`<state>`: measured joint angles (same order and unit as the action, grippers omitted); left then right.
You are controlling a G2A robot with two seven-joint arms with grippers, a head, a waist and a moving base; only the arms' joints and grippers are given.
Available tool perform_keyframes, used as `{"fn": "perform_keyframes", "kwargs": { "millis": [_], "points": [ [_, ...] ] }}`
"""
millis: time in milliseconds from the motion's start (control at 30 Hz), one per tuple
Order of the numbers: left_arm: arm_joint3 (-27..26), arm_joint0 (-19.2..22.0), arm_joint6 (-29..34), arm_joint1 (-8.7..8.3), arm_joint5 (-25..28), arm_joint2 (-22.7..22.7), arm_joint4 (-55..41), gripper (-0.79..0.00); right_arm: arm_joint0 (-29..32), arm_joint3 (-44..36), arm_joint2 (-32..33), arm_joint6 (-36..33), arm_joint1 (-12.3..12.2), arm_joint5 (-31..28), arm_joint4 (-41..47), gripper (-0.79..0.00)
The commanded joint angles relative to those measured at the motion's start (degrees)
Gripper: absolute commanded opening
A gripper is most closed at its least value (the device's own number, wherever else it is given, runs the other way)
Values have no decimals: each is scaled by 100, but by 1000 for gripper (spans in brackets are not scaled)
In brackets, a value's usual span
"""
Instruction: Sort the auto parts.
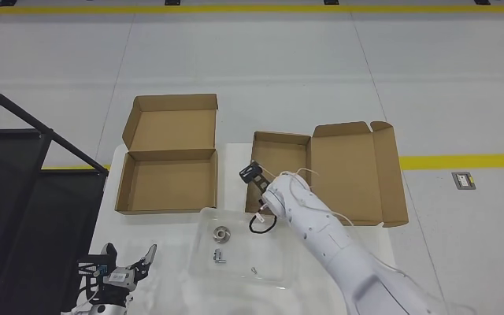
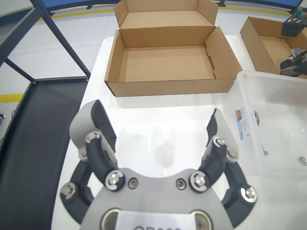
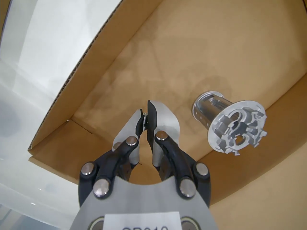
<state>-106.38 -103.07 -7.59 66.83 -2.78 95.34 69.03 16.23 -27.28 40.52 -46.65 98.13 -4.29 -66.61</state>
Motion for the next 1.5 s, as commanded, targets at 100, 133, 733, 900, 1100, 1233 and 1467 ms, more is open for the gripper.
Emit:
{"fn": "perform_keyframes", "kwargs": {
  "millis": [100,133,733,900,1100,1233,1467],
  "points": [
    [0,0,0,0,0,0,0,0,-103,359,-13,121,113,-60,85,-693],
    [0,0,0,0,0,0,0,0,-119,412,-15,137,133,-73,97,-637],
    [0,0,0,0,0,0,0,0,-224,519,107,700,244,-163,180,-610],
    [0,0,0,0,0,0,0,0,-118,137,211,711,134,-61,54,-600],
    [0,0,0,0,0,0,0,0,247,-818,552,521,-175,-157,-136,-579],
    [0,0,0,0,0,0,0,0,856,-2124,1089,200,-553,-499,-340,-554],
    [0,0,0,0,0,0,0,0,3172,-6146,2434,-1264,-1238,-1389,-846,-523]
  ]
}}
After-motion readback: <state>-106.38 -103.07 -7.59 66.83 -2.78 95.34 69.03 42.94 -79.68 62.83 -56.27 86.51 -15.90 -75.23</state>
